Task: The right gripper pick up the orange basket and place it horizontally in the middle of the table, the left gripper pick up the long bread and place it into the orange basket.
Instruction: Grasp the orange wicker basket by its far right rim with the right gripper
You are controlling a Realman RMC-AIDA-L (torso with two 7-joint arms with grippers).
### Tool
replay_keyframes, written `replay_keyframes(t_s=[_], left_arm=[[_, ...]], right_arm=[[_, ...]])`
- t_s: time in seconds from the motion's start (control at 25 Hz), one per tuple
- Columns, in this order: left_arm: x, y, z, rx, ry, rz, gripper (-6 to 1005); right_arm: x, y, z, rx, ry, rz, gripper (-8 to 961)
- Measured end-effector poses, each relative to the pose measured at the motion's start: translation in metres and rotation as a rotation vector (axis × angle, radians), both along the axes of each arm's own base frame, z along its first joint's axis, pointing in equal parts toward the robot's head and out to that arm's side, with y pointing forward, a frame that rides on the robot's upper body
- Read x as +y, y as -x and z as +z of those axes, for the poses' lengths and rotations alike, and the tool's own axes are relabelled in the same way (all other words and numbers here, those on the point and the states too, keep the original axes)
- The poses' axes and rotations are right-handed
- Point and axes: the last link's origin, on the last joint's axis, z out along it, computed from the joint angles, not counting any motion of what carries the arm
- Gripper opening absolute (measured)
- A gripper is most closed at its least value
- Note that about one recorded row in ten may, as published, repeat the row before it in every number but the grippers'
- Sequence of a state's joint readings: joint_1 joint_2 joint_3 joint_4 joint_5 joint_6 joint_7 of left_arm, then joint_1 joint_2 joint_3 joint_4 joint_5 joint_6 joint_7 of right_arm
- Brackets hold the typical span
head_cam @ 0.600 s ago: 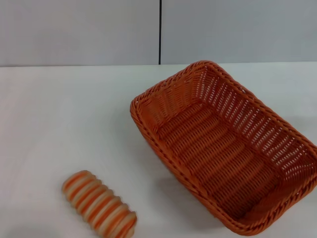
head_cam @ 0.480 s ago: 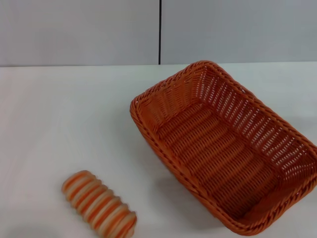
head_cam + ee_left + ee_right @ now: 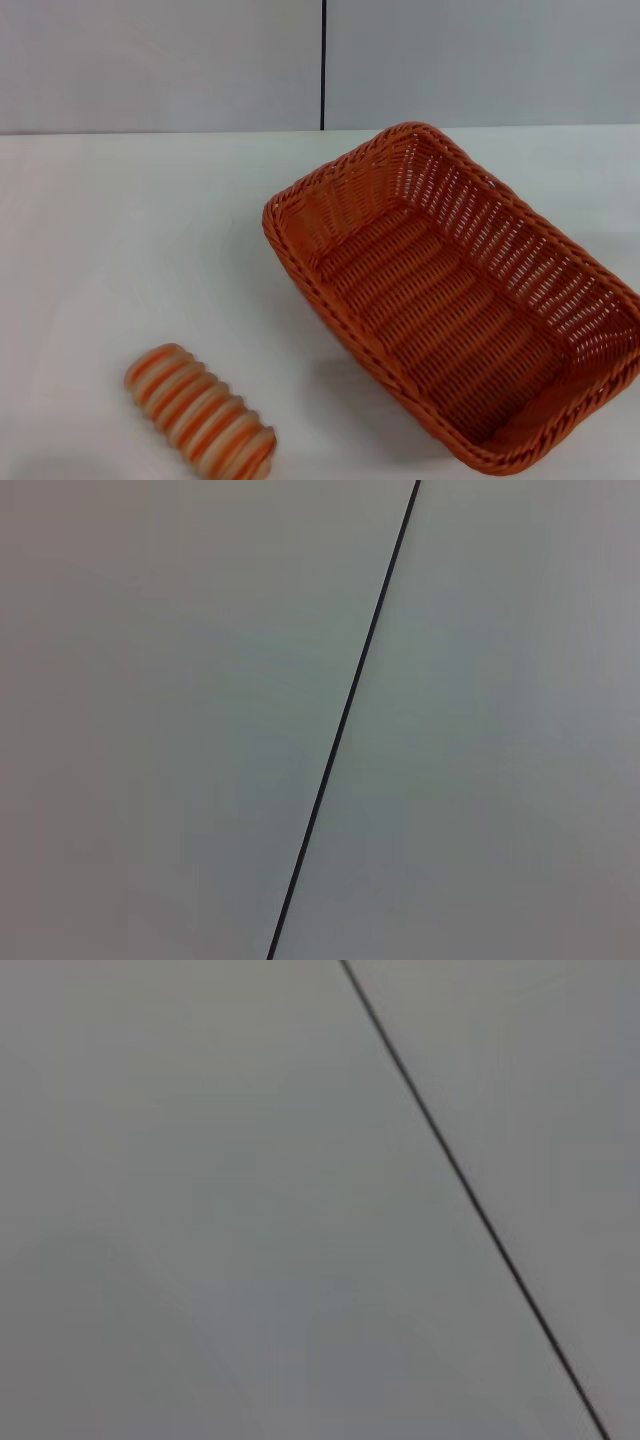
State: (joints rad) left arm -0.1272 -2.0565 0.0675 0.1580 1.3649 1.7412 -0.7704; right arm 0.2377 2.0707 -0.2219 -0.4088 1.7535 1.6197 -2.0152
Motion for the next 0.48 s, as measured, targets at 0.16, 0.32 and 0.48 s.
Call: replay_keyframes(t_s=[0.16,0.32,0.48], left_arm=[[0.002,0.001,-0.002,-0.001,0.005,0.013,709],[0.005,0.002,-0.004,-0.004,0.015,0.022,710],[0.008,0.000,-0.004,-0.005,0.016,0.012,710]], right_arm=[[0.005,0.007,0.030,-0.053,0.155,0.020,723],[0.013,0.018,0.045,-0.079,0.294,0.008,723],[0.030,0.040,0.053,-0.116,0.515,-0.054,723]])
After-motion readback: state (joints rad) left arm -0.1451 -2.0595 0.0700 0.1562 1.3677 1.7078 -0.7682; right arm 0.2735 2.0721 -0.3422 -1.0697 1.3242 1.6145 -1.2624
